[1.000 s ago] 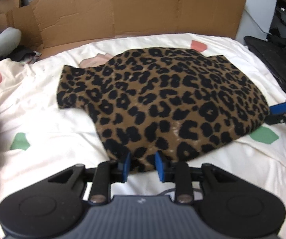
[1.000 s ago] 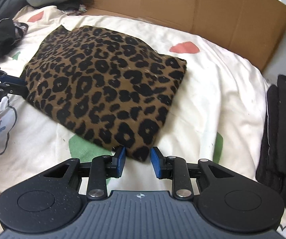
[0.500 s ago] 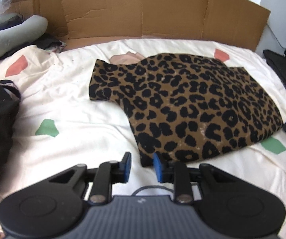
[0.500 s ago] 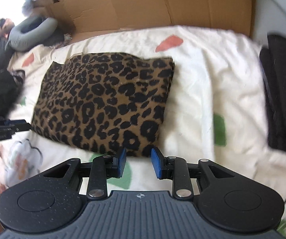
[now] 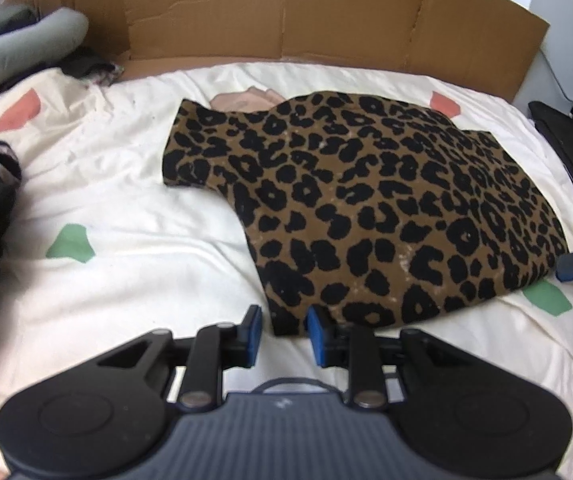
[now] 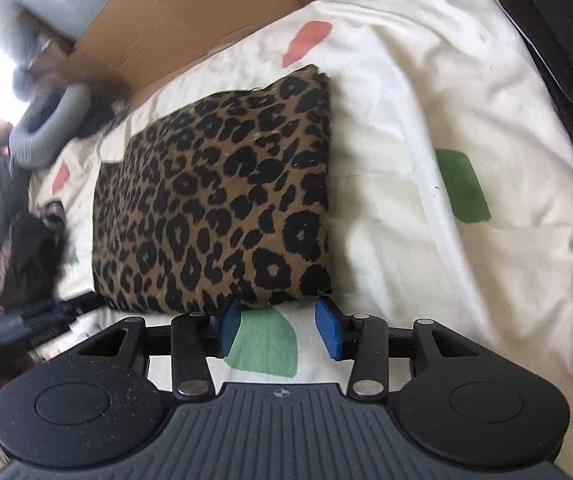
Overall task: Fold clothes
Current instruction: 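Close the right gripper on the garment edge while the left gripper grasps the hem beside it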
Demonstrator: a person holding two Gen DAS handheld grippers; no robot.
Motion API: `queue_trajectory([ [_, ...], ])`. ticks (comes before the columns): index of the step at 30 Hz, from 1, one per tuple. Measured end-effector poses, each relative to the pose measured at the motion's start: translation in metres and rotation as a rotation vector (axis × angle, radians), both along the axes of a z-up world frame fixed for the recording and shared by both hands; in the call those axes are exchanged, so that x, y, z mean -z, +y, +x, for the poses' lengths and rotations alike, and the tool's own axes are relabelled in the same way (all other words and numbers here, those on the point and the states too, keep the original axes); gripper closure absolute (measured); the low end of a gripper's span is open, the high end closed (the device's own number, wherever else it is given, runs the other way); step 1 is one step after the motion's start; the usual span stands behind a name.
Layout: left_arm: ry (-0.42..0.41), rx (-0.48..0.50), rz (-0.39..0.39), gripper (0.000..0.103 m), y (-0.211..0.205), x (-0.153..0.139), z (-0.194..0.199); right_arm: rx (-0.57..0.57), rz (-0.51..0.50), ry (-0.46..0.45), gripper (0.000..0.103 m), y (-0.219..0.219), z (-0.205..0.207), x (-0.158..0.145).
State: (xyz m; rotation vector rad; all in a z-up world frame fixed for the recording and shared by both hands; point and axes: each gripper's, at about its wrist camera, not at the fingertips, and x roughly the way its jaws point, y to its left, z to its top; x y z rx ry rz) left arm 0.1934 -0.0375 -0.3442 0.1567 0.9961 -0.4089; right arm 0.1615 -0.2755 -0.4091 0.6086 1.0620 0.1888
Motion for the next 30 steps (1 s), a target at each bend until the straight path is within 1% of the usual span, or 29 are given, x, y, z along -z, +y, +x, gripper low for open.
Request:
queue_trajectory([
  [6, 0.017, -0.018, -0.026, 0.072, 0.004, 0.005, 0.002, 0.082, 0.087, 0.021, 0.057, -0.011, 0.004, 0.008],
  [7, 0.018, -0.019, -0.028, 0.072, 0.005, 0.005, 0.002, 0.091, 0.093, 0.024, 0.06, -0.013, 0.005, 0.009],
  [9, 0.017, -0.019, -0.026, 0.072, 0.004, 0.004, 0.001, 0.103, 0.104, 0.03, 0.064, -0.015, 0.008, 0.012],
  [10, 0.017, -0.02, -0.03, 0.072, 0.004, 0.003, 0.001, 0.11, 0.11, 0.031, 0.07, -0.016, 0.009, 0.012],
  [13, 0.012, -0.018, -0.049, 0.074, 0.005, 0.001, 0.0, 0.118, 0.109, 0.023, 0.081, -0.016, 0.012, 0.011],
  [15, 0.012, -0.014, -0.053, 0.074, 0.004, 0.001, 0.0, 0.122, 0.115, 0.008, 0.086, -0.017, 0.013, 0.006],
  [16, 0.016, -0.014, -0.053, 0.074, 0.004, 0.002, 0.0, 0.123, 0.119, 0.0, 0.087, -0.018, 0.014, 0.004],
  [21, 0.034, -0.022, -0.059, 0.073, 0.005, 0.005, 0.002, 0.135, 0.132, -0.023, 0.087, -0.022, 0.018, -0.003],
  [22, 0.036, -0.025, -0.062, 0.073, 0.006, 0.006, 0.003, 0.139, 0.138, -0.011, 0.085, -0.023, 0.019, -0.001],
  [24, 0.041, -0.028, -0.07, 0.072, 0.007, 0.006, 0.003, 0.148, 0.152, 0.015, 0.084, -0.024, 0.018, 0.005],
  [26, 0.041, -0.029, -0.075, 0.072, 0.008, 0.007, 0.003, 0.143, 0.168, 0.03, 0.078, -0.022, 0.015, 0.007],
  [28, 0.041, -0.03, -0.08, 0.072, 0.009, 0.007, 0.004, 0.135, 0.184, 0.043, 0.07, -0.02, 0.013, 0.009],
  [30, 0.039, -0.032, -0.081, 0.072, 0.008, 0.008, 0.004, 0.125, 0.201, 0.055, 0.069, -0.017, 0.01, 0.011],
])
